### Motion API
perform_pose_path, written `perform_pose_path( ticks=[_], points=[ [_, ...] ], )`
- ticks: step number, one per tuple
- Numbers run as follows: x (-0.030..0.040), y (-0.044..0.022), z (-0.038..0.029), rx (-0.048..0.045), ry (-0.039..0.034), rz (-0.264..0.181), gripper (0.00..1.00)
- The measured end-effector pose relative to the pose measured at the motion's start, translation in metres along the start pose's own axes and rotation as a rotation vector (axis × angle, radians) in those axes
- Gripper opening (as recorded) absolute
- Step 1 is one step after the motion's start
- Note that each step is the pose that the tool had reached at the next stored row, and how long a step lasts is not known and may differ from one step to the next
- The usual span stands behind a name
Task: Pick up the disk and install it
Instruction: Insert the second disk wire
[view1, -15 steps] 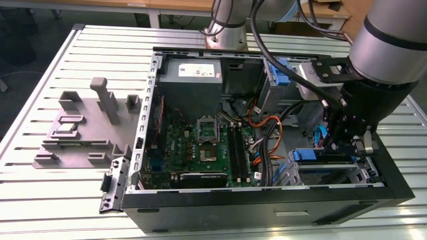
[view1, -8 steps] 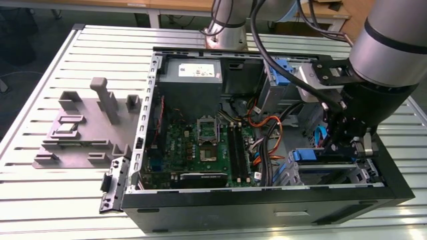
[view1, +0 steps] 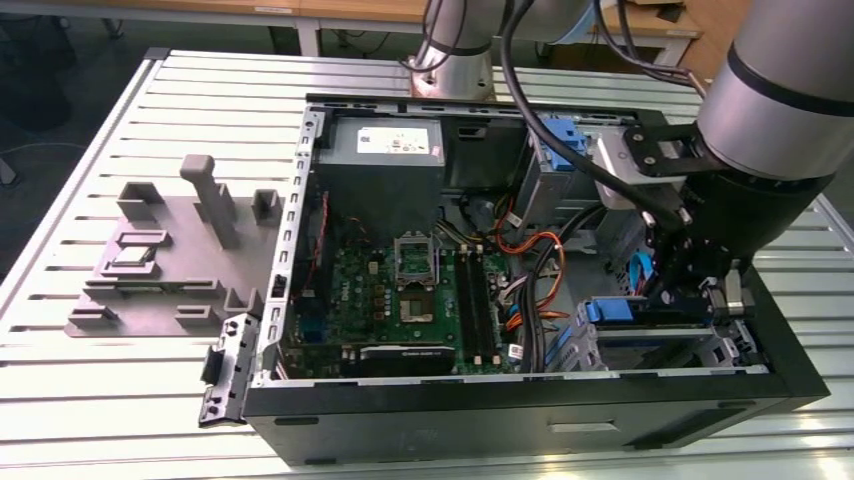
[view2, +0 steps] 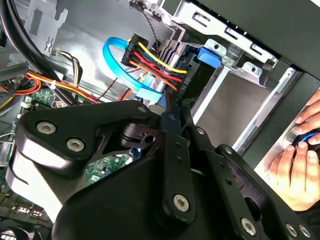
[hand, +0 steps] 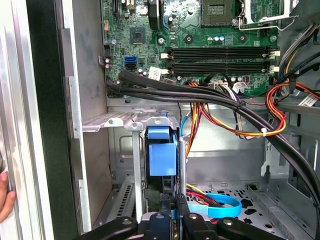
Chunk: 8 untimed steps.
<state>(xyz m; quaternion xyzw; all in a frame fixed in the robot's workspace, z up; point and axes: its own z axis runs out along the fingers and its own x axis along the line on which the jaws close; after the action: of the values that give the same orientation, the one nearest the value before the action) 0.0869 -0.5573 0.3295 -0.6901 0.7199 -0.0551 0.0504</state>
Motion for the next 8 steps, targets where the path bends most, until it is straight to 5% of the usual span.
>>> perform_pose_path(
  ticks=[8],
  points=[
    [0.0007, 0.0002, 0.0018, 0.0, -0.0005, 0.0, 0.16]
  ],
)
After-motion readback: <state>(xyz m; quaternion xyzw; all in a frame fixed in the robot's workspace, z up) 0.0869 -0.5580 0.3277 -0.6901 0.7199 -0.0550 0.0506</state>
